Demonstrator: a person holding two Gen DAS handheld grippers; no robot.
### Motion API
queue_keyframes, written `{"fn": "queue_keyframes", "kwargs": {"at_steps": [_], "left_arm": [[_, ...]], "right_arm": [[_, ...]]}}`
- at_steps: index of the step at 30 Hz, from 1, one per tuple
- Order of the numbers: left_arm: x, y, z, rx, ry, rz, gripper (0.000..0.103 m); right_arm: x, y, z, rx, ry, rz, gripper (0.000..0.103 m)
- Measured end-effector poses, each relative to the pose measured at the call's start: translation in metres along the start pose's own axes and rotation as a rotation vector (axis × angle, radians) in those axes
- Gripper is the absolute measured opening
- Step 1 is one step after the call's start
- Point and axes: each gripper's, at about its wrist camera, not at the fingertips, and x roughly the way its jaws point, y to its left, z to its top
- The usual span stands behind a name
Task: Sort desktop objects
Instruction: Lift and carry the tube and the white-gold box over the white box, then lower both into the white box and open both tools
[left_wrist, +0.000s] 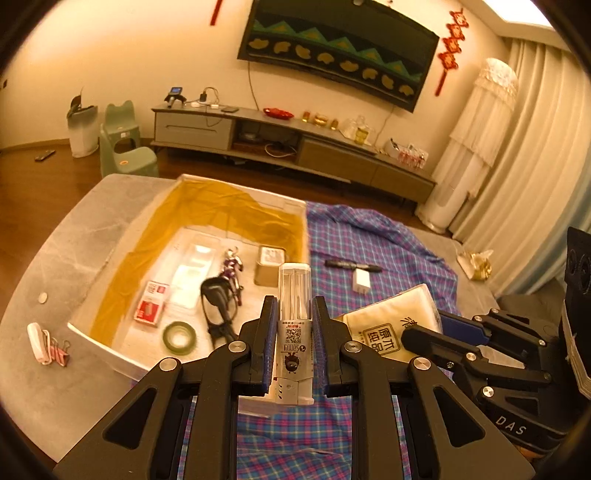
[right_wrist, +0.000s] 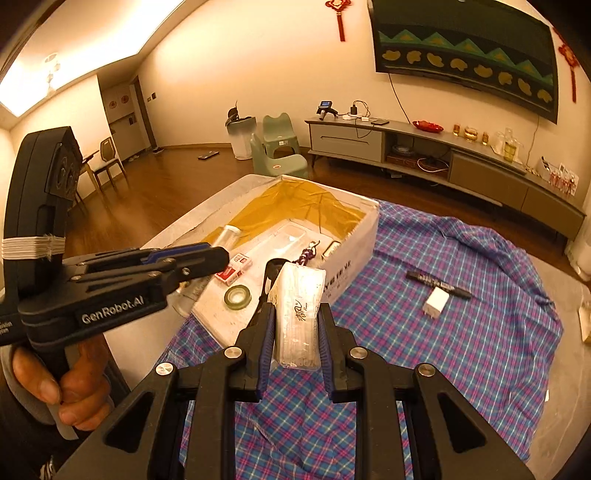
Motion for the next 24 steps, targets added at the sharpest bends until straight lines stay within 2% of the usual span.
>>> {"fn": "queue_keyframes", "kwargs": {"at_steps": [14,24], "left_arm": [[0.018,0.059,0.034,-0.07,-0.006,0.014,0.018],[0.046,0.09,0.057,-0.108,0.031,0.033,0.018]], "right_arm": [[0.033,0.025,0.042,-0.084,0.037,-0.028,0.024],[0.071,0.034,0.068,-0.131,0.077,-0.036,0.024]]}}
